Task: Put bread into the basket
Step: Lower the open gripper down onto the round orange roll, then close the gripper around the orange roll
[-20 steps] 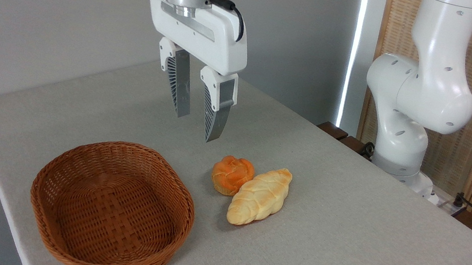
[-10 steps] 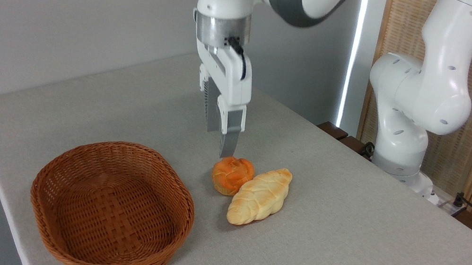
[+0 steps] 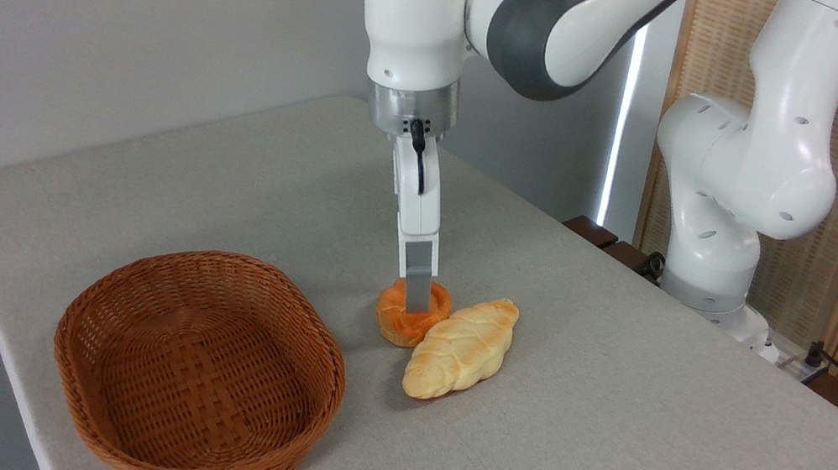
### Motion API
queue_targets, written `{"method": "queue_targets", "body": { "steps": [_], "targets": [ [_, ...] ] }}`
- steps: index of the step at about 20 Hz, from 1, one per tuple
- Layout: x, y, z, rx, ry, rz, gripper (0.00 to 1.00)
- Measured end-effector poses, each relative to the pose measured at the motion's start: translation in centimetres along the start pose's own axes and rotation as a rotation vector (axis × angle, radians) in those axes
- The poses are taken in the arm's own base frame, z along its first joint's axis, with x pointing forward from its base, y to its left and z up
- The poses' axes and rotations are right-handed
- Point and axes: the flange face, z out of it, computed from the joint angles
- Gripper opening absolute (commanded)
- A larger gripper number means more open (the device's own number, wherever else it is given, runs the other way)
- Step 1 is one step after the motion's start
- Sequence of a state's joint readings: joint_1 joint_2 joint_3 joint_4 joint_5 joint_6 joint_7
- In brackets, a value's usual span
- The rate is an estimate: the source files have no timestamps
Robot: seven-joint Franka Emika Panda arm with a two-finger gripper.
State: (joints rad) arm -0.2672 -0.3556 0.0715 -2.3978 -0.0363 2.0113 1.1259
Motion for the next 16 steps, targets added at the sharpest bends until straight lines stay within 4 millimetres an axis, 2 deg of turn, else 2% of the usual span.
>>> {"method": "queue_targets", "body": {
  "steps": [10,13,14,16],
  "targets": [
    [0.4,0.5,2.7,0.054,0.013,0.033,0.98],
    [0.4,0.6,3.0,0.056,0.012,0.037,0.67],
    [0.4,0.7,3.1,0.056,0.011,0.037,0.59],
    [0.4,0.7,3.1,0.056,0.011,0.038,0.51]
  ]
}}
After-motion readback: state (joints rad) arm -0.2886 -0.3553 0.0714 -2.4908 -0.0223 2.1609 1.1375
